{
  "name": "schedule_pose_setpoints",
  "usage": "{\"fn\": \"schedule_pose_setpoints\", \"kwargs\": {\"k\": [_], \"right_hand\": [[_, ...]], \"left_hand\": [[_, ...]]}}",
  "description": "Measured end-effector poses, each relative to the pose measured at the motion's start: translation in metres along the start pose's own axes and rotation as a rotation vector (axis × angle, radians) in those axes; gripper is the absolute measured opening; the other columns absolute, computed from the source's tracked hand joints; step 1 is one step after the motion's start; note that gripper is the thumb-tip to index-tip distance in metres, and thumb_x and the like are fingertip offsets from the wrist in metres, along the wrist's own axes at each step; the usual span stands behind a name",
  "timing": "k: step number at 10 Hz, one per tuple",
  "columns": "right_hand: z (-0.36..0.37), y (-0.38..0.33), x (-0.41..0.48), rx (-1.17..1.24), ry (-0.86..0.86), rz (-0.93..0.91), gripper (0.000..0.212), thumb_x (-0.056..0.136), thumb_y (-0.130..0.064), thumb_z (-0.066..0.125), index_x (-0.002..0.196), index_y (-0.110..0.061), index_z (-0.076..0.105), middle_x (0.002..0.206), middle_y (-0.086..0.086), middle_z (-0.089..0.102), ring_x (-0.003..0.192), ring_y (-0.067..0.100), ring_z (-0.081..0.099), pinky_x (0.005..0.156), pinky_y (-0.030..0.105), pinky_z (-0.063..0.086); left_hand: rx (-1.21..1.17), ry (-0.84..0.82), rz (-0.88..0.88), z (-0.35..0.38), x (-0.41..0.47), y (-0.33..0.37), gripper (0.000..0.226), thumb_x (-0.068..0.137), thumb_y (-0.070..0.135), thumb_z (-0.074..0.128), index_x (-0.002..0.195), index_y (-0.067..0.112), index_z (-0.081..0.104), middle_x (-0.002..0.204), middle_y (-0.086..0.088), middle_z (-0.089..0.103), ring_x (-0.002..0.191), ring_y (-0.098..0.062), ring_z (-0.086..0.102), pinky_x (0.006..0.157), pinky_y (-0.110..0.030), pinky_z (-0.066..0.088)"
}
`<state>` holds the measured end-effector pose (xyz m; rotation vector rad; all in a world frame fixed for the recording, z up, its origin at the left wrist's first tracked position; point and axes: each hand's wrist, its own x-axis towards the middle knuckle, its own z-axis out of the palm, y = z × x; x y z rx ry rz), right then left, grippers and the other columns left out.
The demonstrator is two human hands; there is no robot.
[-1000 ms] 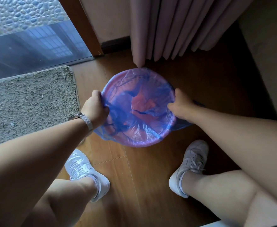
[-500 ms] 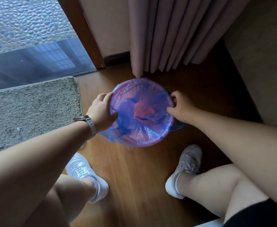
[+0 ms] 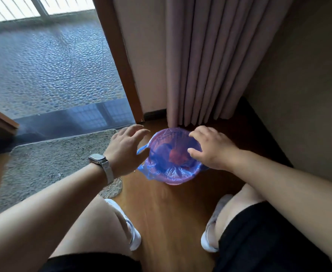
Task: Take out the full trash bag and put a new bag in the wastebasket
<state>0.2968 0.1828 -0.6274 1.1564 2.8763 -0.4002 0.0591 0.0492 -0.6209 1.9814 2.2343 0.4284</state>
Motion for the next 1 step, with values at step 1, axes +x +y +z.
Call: {"fn": "schedule_pose_setpoints", "kwargs": {"k": [1], "right_hand": [[-0.0205, -0.0111, -0.0094, -0.083, 0.073, -0.043, 0.058, 0.086, -0.055, 0.049, 0.132, -0.02, 0.047, 0.135, 0.005, 0.047, 0.122, 0.025, 0.044, 0.097, 0.039, 0.039]], "left_hand": [[0.028, 0.056, 0.05, -0.0147, -0.0037, 0.0141, 0.049, 0.082, 0.036, 0.068, 0.128, 0.025, 0.056, 0.135, -0.002, 0.054, 0.122, -0.031, 0.049, 0.098, -0.046, 0.038]]}}
